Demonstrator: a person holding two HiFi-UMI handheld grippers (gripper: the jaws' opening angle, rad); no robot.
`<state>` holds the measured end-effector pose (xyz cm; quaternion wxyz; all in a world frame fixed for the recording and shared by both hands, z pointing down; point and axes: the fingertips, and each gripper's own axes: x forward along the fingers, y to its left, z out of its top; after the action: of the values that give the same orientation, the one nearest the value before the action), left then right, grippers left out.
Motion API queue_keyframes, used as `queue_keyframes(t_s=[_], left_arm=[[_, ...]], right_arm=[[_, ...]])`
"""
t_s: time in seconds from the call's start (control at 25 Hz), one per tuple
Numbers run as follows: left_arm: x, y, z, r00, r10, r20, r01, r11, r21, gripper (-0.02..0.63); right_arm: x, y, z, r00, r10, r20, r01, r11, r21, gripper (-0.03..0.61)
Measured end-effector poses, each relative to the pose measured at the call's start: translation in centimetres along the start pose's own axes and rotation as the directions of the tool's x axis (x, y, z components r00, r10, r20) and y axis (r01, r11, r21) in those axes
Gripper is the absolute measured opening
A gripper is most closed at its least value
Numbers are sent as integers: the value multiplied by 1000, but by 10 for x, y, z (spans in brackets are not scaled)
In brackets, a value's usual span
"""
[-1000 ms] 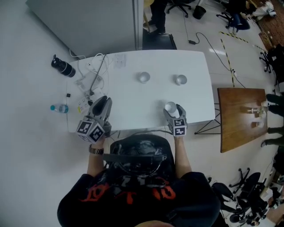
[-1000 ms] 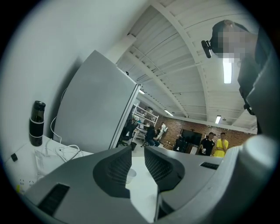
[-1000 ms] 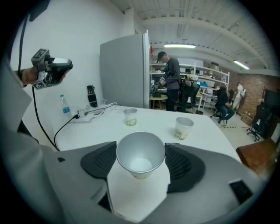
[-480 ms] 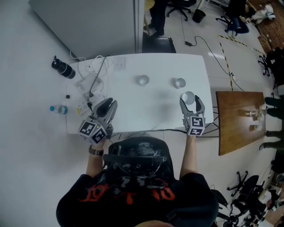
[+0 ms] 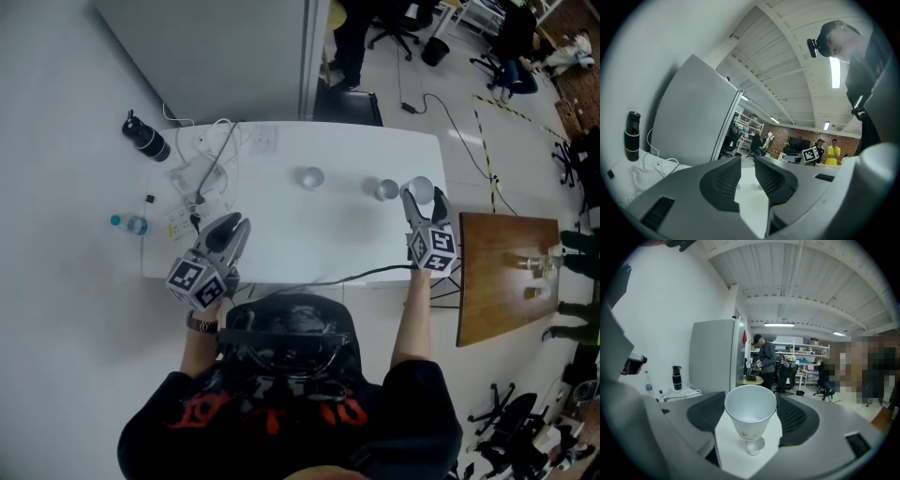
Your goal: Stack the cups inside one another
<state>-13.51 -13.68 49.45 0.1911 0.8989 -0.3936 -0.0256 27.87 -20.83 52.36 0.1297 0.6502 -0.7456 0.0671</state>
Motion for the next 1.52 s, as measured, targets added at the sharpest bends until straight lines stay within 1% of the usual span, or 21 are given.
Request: queue_keyframes(t_s=[0.12, 0.28, 0.36, 0.44, 0.56, 0.72, 0.84, 1.04, 1.52], left_arm=[[-6, 5, 2, 999, 33, 12, -33, 999, -3, 80], [-12, 8, 5, 999, 42, 25, -42, 999, -4, 80], [-26, 14, 8, 996, 82, 38, -82, 997, -1, 80], [-30, 17, 4, 992, 113, 53, -112, 994, -12, 80], [-27, 19, 2, 990, 126, 61, -125, 992, -27, 80], [-36, 21, 4, 985, 155, 75, -153, 988, -26, 80], [-43, 20, 2, 981, 177, 74, -175, 984, -30, 80], [-48, 20, 1, 978, 195, 74, -193, 981, -31, 80], [-47, 15, 0, 979, 192, 71, -190, 981, -34, 80]], right_arm=[[19, -9, -3, 1000, 28, -4, -28, 998, 54, 359], [43, -25, -15, 999, 26, -21, -24, 996, 89, 359], [64, -18, -26, 998, 49, -34, -46, 995, 91, 359], [79, -22, -38, 997, 57, -58, -52, 995, 87, 359], [91, -40, -58, 994, 43, -101, -33, 994, 104, 359], [109, -43, -84, 987, 53, -149, -33, 990, 137, 359], [114, -41, -102, 981, 66, -182, -39, 988, 148, 359], [121, -38, -121, 972, 76, -222, -42, 987, 154, 359], [118, -33, -145, 959, 91, -268, -51, 987, 154, 362]])
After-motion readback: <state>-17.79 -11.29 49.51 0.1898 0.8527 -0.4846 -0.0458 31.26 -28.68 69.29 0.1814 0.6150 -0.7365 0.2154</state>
